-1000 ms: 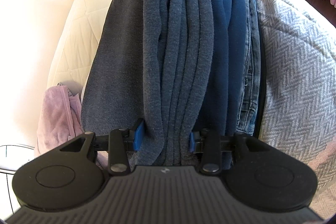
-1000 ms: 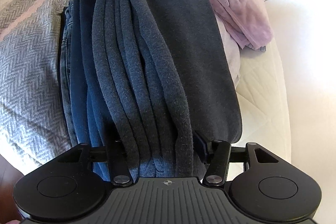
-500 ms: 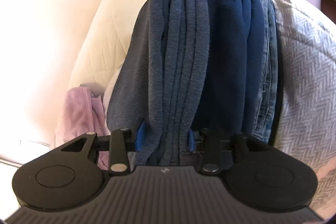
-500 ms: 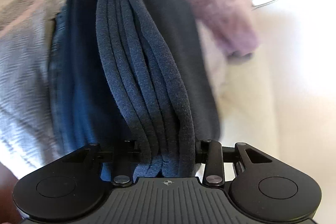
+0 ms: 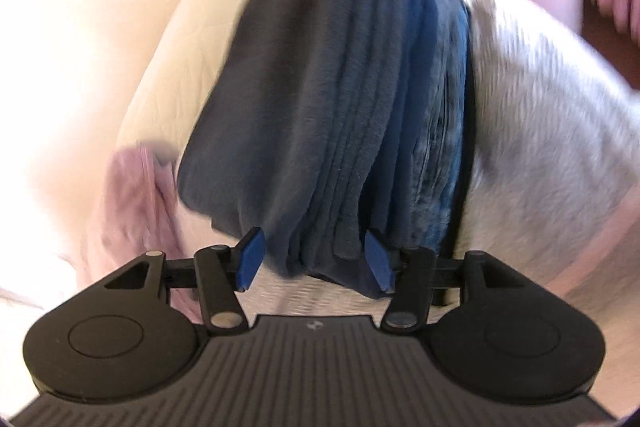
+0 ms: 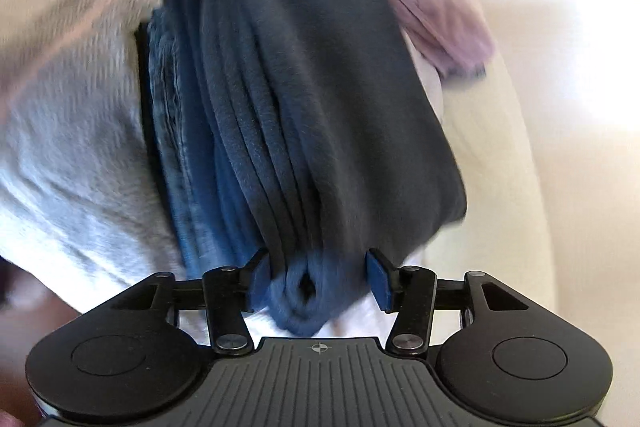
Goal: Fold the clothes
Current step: 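Lower the sweatpants onto the jeans stack with both grippers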
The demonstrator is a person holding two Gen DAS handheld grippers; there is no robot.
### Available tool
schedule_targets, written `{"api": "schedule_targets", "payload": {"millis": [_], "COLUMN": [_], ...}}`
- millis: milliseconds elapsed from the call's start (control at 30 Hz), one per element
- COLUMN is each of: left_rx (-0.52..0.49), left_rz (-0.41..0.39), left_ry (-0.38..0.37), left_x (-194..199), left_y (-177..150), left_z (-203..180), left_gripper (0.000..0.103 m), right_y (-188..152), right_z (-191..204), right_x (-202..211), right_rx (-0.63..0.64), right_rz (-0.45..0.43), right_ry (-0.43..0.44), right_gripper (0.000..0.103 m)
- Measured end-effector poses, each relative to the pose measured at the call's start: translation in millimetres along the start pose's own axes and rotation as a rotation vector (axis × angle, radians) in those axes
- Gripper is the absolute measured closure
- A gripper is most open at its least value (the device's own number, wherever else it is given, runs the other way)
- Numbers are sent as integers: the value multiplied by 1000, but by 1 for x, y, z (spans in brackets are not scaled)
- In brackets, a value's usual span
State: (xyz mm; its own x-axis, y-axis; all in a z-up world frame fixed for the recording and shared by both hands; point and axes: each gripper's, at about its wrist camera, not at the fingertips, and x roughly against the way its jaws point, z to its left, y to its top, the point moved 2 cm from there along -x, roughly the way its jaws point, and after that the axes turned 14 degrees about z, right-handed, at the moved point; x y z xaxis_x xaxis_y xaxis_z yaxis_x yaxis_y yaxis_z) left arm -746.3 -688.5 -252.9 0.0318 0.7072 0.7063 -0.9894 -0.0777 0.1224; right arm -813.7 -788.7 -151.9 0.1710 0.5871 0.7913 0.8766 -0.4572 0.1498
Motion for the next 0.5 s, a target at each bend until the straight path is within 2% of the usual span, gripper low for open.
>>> {"api": "schedule_targets", "payload": {"millis": [67, 200, 300, 367, 433, 500], "left_rx": [117, 336, 494, 563, 549, 544], "left_rz": [-30, -104, -76, -35, 74, 76], "left_ry": [-64, -108, -166, -247, -333, -352], "left_x": [16, 30, 15, -3, -28, -29], "left_y": [-7, 1, 15, 19, 19, 7], "left_z": [18, 59, 89, 98, 83, 69], "left_gripper": [51, 53, 57, 60, 61, 61], "right_y": [-6, -8, 3, 10, 11, 3], "right_z": [-12, -58, -88, -96, -92, -85], "right_x": [14, 42, 40, 21, 5, -3], "right_rx": [-140, -455, -618, -675, -665, -600], "right_rz": [-10, -141, -209, -195, -150, -110], "right_ry": [78, 218, 297, 349, 383, 398], "right_gripper": [52, 52, 52, 52, 53, 53]}}
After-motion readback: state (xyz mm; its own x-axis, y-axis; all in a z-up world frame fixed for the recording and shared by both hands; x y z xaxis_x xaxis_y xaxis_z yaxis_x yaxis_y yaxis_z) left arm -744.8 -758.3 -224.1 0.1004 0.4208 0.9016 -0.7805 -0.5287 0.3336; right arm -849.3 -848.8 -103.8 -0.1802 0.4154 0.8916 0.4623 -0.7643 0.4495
